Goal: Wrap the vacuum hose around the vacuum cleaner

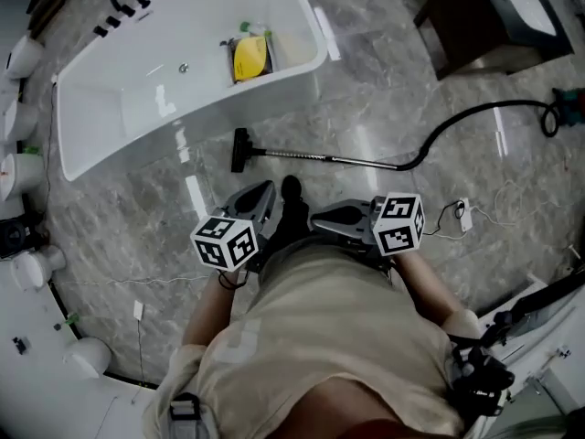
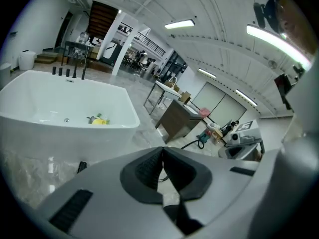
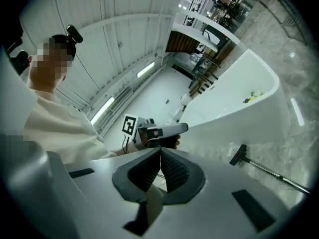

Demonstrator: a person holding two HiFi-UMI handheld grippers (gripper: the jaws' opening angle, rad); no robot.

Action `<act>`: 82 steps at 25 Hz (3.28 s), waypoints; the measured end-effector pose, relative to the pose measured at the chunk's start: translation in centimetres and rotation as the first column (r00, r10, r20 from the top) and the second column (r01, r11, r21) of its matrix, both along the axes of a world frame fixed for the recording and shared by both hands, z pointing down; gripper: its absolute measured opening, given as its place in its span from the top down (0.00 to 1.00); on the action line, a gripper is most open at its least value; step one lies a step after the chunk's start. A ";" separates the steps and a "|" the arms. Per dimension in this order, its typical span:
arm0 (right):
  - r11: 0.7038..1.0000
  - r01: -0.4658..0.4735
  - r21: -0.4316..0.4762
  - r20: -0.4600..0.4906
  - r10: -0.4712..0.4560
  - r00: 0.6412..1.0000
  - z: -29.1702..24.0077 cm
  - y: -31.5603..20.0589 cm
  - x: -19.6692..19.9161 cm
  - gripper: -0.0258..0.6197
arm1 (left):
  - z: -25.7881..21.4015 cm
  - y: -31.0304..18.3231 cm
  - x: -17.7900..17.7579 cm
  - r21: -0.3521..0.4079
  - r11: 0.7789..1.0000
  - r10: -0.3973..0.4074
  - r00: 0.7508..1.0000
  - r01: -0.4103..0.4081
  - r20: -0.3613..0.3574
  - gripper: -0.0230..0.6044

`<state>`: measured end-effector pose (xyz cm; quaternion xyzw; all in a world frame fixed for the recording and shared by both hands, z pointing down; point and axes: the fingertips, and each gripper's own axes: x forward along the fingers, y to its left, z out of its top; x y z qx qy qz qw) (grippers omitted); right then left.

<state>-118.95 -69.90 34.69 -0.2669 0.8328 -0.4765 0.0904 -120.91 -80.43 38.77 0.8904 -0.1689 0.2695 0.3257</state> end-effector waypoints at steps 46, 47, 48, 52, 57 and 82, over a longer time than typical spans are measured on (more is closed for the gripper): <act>0.745 -0.352 -0.566 -0.307 0.206 0.929 56.5 4.5 17.1 0.95 | 82.8 -4.0 4.1 -0.239 0.475 0.713 0.211 -0.847 0.669 0.76; 0.740 -0.355 -0.572 -0.303 0.212 0.929 56.8 4.8 17.0 0.95 | 83.8 -3.9 3.7 -0.254 0.430 0.712 0.152 -0.866 0.686 0.58; 0.734 -0.359 -0.576 -0.303 0.216 0.928 57.1 5.0 17.0 0.95 | 84.7 -3.9 3.4 -0.267 0.394 0.705 0.103 -0.879 0.702 0.49; 0.718 -0.362 -0.595 -0.292 0.226 0.929 58.0 5.5 16.6 0.95 | 88.2 -4.1 2.8 -0.276 0.302 0.658 -0.010 -0.912 0.753 0.45; 0.698 -0.354 -0.622 -0.266 0.236 0.934 58.8 5.9 16.4 0.95 | 91.2 -5.3 2.4 -0.282 0.251 0.576 -0.091 -0.926 0.812 0.45; 0.681 -0.369 -0.633 -0.251 0.271 0.929 57.0 4.5 13.6 0.95 | 86.7 -0.8 -0.6 -0.544 0.113 0.762 -0.278 -0.832 0.584 0.71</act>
